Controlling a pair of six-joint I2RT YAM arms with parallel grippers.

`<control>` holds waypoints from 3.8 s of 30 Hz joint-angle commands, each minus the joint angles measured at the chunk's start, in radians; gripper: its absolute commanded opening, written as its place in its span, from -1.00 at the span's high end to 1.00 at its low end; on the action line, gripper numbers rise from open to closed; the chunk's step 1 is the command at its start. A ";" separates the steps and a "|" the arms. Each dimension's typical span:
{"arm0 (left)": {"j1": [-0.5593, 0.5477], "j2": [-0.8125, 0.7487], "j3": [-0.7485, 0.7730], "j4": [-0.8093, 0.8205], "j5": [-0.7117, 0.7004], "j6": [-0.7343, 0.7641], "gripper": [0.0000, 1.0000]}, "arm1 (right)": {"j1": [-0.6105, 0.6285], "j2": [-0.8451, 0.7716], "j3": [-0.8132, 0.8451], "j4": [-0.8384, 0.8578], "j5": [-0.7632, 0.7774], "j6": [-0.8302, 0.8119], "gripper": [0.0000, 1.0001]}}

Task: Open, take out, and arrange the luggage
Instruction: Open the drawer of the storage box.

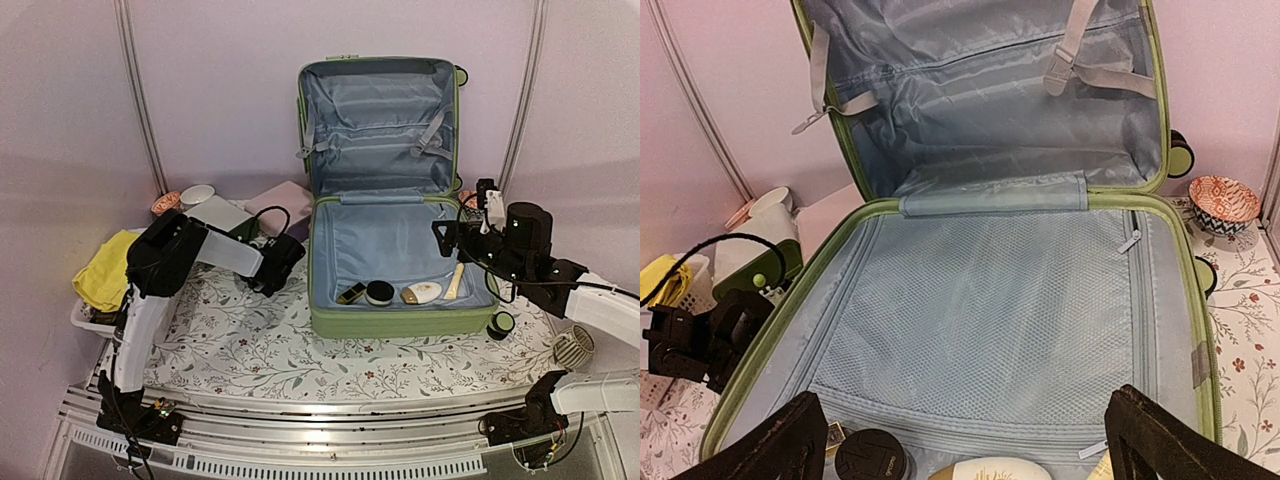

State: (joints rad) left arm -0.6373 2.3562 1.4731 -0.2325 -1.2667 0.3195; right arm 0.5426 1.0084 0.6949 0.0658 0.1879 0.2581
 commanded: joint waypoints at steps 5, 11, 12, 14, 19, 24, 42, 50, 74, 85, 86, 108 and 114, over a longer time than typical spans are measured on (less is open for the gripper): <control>0.001 -0.033 0.003 0.090 0.002 0.047 -0.04 | -0.002 -0.045 0.018 -0.024 -0.016 0.017 -0.98; 0.032 0.020 0.027 0.249 -0.012 0.216 -0.28 | -0.002 -0.049 0.022 -0.028 -0.016 0.014 -0.98; 0.037 0.027 0.033 0.266 -0.011 0.234 -0.28 | -0.003 -0.046 0.026 -0.029 -0.017 0.014 -0.98; 0.046 0.037 0.036 0.315 -0.009 0.279 -0.28 | -0.003 -0.039 0.031 -0.029 -0.021 0.011 -0.98; 0.058 0.064 0.055 0.360 0.000 0.341 -0.25 | -0.003 -0.021 0.047 -0.024 -0.025 0.009 -0.98; 0.077 0.085 0.074 0.409 0.002 0.383 -0.12 | -0.003 -0.008 0.052 -0.020 -0.037 0.012 -0.98; 0.079 0.103 0.050 0.583 -0.018 0.524 0.68 | -0.002 -0.004 0.058 -0.026 -0.041 0.015 -0.98; 0.045 0.060 -0.006 0.610 -0.030 0.516 0.70 | -0.003 -0.009 0.054 -0.028 -0.044 0.016 -0.98; 0.107 0.139 0.057 0.562 0.015 0.506 0.18 | -0.003 -0.025 0.058 -0.039 -0.042 0.015 -0.98; 0.126 0.141 0.056 0.465 0.075 0.447 0.15 | -0.002 -0.022 0.067 -0.044 -0.044 0.015 -0.98; 0.126 0.145 0.058 0.478 0.073 0.460 0.16 | -0.003 -0.021 0.069 -0.043 -0.045 0.015 -0.98; 0.146 0.172 -0.019 0.966 0.017 0.820 0.44 | -0.001 -0.031 0.078 -0.064 -0.045 0.019 -0.98; 0.146 0.178 -0.018 0.972 0.011 0.822 0.63 | -0.003 -0.030 0.078 -0.065 -0.041 0.019 -0.98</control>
State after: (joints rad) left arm -0.5175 2.5042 1.4555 0.7406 -1.3136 1.0794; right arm 0.5426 0.9920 0.7479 0.0067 0.1463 0.2726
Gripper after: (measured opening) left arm 0.232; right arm 0.989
